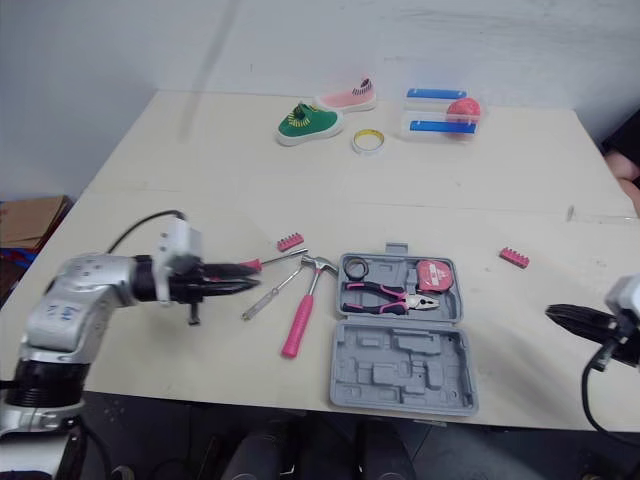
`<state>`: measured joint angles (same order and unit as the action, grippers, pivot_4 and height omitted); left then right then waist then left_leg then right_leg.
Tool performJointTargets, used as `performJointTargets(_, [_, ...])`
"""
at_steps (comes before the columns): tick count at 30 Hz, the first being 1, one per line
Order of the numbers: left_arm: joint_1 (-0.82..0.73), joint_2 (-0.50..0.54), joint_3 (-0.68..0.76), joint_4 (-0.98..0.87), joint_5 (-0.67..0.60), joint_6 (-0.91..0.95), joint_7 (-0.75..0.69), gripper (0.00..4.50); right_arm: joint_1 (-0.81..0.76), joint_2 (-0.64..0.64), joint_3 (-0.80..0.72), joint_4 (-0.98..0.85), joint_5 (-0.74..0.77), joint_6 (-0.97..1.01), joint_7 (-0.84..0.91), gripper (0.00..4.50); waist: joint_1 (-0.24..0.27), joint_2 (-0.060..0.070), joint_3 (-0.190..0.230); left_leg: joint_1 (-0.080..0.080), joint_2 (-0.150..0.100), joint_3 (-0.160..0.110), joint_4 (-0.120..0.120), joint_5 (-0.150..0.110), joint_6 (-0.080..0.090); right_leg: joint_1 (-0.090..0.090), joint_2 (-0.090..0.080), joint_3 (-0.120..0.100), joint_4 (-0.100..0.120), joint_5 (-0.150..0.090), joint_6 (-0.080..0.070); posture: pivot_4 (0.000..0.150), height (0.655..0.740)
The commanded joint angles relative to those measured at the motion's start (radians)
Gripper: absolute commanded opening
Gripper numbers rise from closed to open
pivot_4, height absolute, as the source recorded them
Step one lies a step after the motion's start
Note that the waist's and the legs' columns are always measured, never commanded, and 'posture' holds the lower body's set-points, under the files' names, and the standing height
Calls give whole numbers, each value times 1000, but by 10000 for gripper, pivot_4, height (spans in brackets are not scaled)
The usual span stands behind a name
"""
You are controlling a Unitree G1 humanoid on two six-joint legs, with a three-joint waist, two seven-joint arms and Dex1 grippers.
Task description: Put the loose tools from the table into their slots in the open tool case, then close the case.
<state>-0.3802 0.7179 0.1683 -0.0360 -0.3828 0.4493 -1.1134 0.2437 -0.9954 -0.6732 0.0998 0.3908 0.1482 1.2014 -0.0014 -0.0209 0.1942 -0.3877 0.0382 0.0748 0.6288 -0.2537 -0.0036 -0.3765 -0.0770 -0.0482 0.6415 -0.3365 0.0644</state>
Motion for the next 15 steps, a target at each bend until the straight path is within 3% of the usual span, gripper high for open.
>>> performJointTargets(1, [28,49,144,76,-14,-74,46,24962,30,22,-109,28,6,-84,-12,20078,-1,0,0,0,0,0,0,0,0,0,0,0,0,0,0,1500,7400])
performJointTargets(6, [147,171,310,297,46,-279,69,44870,53,89,-204,106,15,-289,-13,43849,-9,0,0,0,1,1,-1,-2,-1,0,0,0,-1,0,0,1500,7400])
performJointTargets(11, [232,248,428,525,66,-430,125,45000,125,86,-232,204,8,-348,-4,44535,-9,0,0,2,2,1,-6,-3,-3,-1,-1,0,-4,-1,-2,1500,7400])
performJointTargets(15, [279,253,476,586,47,-461,147,45000,159,94,-219,218,5,-385,-1,44535,-4,0,0,2,2,1,-6,-5,-6,-1,-3,0,-4,-1,-2,1500,7400])
